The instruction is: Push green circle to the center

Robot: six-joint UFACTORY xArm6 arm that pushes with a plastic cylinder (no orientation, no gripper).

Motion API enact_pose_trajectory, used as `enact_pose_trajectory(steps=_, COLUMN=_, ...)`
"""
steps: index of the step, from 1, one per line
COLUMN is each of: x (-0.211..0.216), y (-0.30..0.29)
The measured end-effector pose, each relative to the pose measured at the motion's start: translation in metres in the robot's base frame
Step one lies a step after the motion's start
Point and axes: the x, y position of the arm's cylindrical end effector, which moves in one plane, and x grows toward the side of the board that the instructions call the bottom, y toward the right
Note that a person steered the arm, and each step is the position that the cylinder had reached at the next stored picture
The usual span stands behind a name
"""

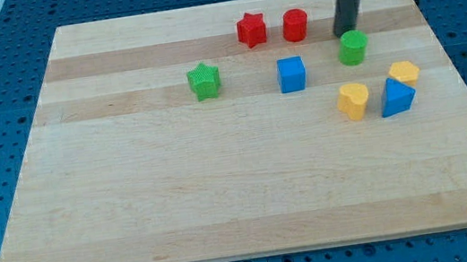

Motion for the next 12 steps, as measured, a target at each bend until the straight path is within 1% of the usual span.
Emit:
enact_pose_trajectory(steps=1, x=0.007, y=0.017)
enact_pose_trajectory(steps=2, x=0.023, y=0.016)
enact_pose_trajectory(steps=3, x=0.036, y=0.007)
enact_pose_trajectory(steps=5, x=0.062, y=-0.030)
enact_pose_trajectory(steps=6, x=0.072, y=-0.031)
enact_pose_trajectory(steps=8, x=0.076, y=-0.034)
enact_pose_trajectory(steps=12, x=0.082, y=-0.095)
